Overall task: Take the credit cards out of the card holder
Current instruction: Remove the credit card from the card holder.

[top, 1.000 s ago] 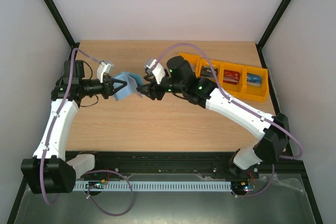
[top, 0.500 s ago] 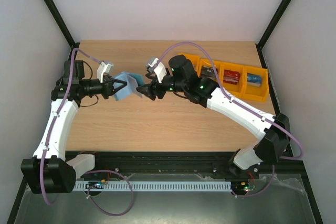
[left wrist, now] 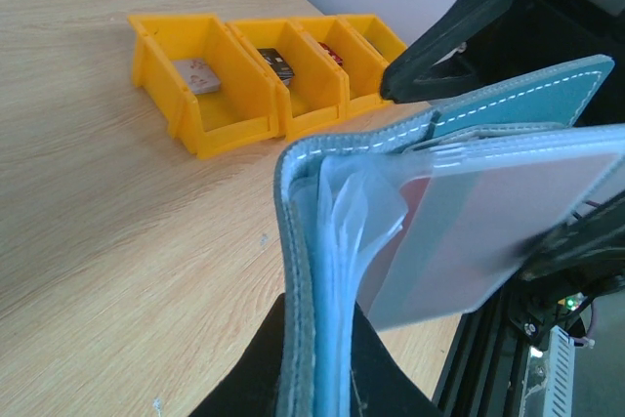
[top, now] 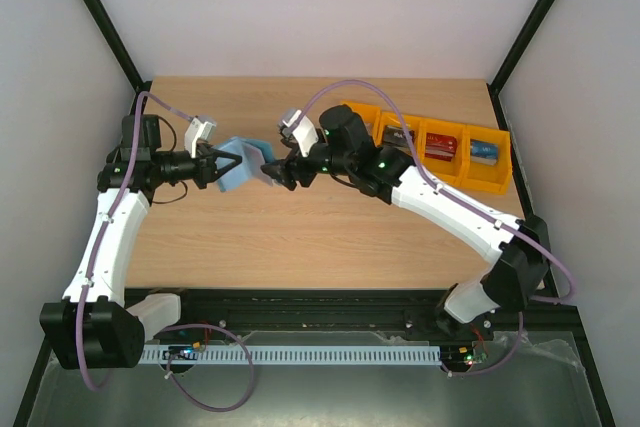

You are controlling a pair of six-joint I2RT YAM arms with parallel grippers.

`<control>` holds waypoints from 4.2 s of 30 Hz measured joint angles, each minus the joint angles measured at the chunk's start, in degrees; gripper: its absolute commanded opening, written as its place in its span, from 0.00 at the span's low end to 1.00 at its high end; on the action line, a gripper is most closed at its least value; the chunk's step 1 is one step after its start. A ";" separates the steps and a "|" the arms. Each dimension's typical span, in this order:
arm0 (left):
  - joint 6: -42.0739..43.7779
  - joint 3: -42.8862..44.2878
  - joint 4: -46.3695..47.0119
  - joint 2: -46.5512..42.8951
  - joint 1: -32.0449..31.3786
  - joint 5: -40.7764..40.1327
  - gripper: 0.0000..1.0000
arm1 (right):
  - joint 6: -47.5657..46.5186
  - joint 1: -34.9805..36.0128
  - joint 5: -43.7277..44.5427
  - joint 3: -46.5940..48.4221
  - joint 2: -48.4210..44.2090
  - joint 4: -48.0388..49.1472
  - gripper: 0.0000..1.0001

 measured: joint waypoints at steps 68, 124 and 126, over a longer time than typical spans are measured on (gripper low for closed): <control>-3.02 -5.81 3.56 -1.14 0.85 -0.15 0.02 | 13.31 -1.97 -10.60 -10.69 1.53 16.85 0.47; -5.68 -6.93 6.75 -0.92 2.67 5.25 0.99 | 13.22 -2.86 -2.97 -2.49 -0.55 5.31 0.02; -4.24 -6.93 5.42 -0.92 2.67 7.41 1.00 | 13.11 -2.86 -5.77 -2.56 -0.61 6.27 0.02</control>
